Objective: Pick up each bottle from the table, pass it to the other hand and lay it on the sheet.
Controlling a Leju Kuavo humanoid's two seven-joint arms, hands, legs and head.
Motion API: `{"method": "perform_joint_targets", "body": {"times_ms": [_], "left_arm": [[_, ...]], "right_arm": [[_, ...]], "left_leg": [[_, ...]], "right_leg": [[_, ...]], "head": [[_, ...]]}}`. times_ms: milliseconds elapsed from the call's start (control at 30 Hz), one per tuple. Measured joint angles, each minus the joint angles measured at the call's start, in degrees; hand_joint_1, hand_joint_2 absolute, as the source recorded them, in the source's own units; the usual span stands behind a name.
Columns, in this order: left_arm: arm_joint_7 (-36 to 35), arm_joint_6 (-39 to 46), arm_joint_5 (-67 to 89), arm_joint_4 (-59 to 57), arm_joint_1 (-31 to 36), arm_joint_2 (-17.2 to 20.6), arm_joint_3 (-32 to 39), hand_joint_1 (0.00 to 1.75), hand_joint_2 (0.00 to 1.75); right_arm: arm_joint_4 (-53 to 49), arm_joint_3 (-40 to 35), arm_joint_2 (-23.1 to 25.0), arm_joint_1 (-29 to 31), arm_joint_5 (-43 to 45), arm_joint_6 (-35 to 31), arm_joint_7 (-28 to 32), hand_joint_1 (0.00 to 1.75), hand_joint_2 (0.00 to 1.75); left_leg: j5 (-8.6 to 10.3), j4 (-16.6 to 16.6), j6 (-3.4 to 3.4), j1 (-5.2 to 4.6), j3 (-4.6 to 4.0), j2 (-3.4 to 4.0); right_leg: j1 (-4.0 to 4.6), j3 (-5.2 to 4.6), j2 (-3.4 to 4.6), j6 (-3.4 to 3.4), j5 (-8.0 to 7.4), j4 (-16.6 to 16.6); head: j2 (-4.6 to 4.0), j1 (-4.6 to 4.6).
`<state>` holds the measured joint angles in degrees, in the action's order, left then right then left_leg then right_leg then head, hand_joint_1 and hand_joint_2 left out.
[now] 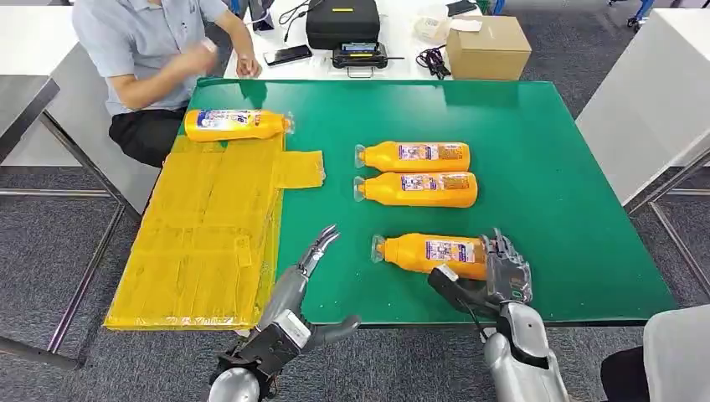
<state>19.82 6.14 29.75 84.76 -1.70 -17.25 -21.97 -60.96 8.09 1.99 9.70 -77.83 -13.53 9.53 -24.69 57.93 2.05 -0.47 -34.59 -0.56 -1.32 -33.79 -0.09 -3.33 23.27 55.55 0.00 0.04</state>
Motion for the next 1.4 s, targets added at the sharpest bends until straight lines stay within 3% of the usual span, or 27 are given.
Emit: {"method": "perform_joint_targets", "body": {"times_ms": [500,667,933,1133,1400], "left_arm": [[1.0,-0.5,-0.4,-0.2,0.1,0.0,-0.2,0.0,1.75],[3.4,3.7,-1.6,-0.3,0.1,0.0,-0.2,0.0,1.75],[5.4,8.7,-10.2,0.1,-0.1,0.0,0.5,0.0,1.75],[6.6,10.1,-14.5,0.5,-0.2,0.0,0.6,0.0,1.75],[0.8,7.3,-27.5,-1.1,0.0,-0.2,1.4,0.0,1.75]], "right_arm": [[4.4,-1.4,-2.4,2.4,2.7,1.4,2.5,1.75,1.75],[4.5,-0.9,-2.7,2.1,15.9,5.2,10.2,1.75,1.75],[-1.7,0.0,-0.9,-2.1,32.6,12.0,16.6,1.75,1.75],[-6.8,0.0,1.1,-4.7,37.7,13.5,17.7,1.75,1.75],[-11.1,0.9,3.3,-4.7,43.8,16.7,18.0,1.75,1.75]], "left_leg": [[-0.02,0.0,0.0,0.0,0.23,0.02],[-0.03,0.0,0.0,0.01,0.35,0.1],[-0.04,0.0,0.0,0.02,0.33,0.08],[-0.02,0.0,0.01,0.01,0.15,0.04],[-0.03,0.0,0.02,-0.01,0.01,0.04]], "right_leg": [[0.01,0.19,0.01,0.01,0.01,0.0],[0.01,0.28,0.03,0.01,0.01,0.0],[0.03,0.31,0.03,0.01,0.01,0.0],[0.01,0.18,0.02,0.01,0.01,0.0],[-0.01,0.03,0.02,0.01,0.01,0.0]], "head": [[0.0,0.0],[0.0,0.02],[0.0,0.0],[0.0,0.0],[0.0,0.0]]}}
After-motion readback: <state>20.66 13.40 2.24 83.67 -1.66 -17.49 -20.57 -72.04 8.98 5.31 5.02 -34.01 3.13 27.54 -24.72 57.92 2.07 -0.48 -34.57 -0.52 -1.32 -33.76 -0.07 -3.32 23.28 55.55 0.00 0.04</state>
